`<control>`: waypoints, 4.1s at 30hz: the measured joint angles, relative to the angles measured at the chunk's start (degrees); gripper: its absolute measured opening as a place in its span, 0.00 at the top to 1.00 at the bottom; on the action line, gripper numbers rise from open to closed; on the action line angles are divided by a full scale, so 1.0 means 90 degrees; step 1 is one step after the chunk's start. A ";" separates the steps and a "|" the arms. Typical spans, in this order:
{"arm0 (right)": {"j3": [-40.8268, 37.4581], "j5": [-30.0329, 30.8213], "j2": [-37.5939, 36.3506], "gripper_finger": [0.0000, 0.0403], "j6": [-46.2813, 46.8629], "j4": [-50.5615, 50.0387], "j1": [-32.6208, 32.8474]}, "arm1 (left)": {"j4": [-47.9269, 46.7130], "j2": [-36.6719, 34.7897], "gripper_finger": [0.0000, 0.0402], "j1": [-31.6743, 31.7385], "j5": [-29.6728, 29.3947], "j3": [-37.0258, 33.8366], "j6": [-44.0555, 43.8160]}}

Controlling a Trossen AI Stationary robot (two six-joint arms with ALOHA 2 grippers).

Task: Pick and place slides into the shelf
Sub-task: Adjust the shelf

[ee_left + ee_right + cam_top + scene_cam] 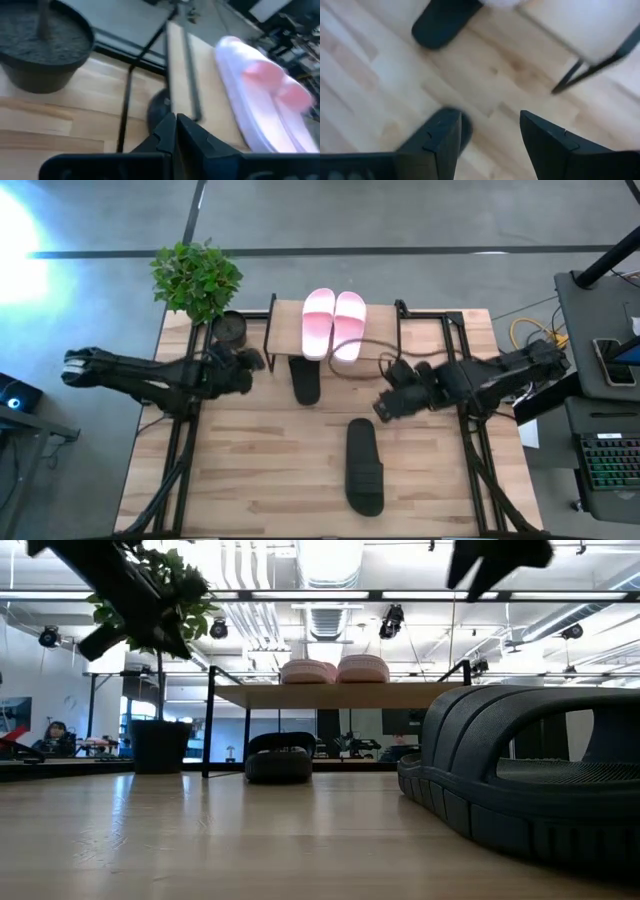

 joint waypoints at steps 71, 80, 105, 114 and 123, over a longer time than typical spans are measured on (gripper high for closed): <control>0.4130 -0.0665 0.0895 0.83 -0.3677 -0.1745 -0.4996 | -0.2526 0.5017 1.00 0.3802 0.3856 0.8288 0.6879; 0.3590 -0.0666 0.0231 0.84 -0.3558 -0.1728 -0.4996 | -0.2747 0.6233 1.00 0.4241 0.4102 0.8820 0.5367; 0.2158 -0.0172 -0.0406 0.84 -0.2898 -0.1403 -0.4999 | -0.2346 0.7048 1.00 0.4777 0.3105 0.8525 0.5034; 0.2223 -0.0171 -0.0406 0.84 -0.2941 -0.1223 -0.4999 | -0.2682 0.7382 1.00 0.4762 0.3497 0.8513 0.5190; 0.2223 -0.0171 -0.0406 0.84 -0.2943 -0.1223 -0.4999 | -0.3487 0.7381 1.00 0.4752 0.3852 0.8486 0.5312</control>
